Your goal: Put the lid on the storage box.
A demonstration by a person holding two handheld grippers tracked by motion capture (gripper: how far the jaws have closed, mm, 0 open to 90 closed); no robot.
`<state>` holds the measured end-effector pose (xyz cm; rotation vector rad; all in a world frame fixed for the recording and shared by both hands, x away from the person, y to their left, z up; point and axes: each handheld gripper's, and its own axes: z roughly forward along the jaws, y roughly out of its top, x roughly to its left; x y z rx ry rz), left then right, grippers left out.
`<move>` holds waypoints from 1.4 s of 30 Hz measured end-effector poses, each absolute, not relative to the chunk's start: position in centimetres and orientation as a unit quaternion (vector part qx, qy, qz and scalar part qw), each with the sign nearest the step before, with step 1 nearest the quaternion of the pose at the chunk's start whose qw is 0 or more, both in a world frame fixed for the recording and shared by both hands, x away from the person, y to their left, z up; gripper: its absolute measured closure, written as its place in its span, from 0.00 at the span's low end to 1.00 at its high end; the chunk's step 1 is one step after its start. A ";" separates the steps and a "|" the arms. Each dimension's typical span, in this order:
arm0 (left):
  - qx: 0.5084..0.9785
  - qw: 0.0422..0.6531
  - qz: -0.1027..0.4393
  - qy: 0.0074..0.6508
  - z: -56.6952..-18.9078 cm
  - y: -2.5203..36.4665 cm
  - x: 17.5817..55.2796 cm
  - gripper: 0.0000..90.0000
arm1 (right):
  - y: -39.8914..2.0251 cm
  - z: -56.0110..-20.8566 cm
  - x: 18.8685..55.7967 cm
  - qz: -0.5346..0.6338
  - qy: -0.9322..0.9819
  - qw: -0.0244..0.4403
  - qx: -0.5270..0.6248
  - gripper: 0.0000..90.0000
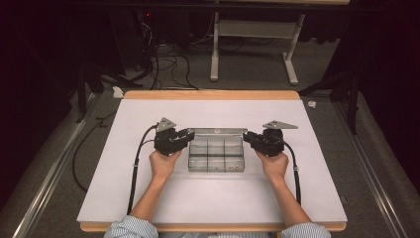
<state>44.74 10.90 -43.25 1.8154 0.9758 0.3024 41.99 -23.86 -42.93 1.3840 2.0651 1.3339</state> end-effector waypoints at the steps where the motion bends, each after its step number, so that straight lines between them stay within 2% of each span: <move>1: 0.751 0.506 0.124 0.406 -43.3 10.9 44.7 0.70 | -23.8 -42.9 41.9 0.467 0.724 0.160 0.483 0.81; 20: 0.751 0.505 0.125 0.405 -43.7 11.2 43.3 0.64 | -23.9 -43.1 40.1 0.481 0.721 0.152 0.475 0.78; 32: 0.754 0.501 0.136 0.403 -43.8 11.2 42.0 0.52 | -23.9 -43.2 38.7 0.485 0.725 0.154 0.465 0.76; 42: 0.761 0.498 0.138 0.392 -43.5 11.2 40.7 0.48 | -23.9 -43.2 37.7 0.489 0.725 0.152 0.461 0.75</move>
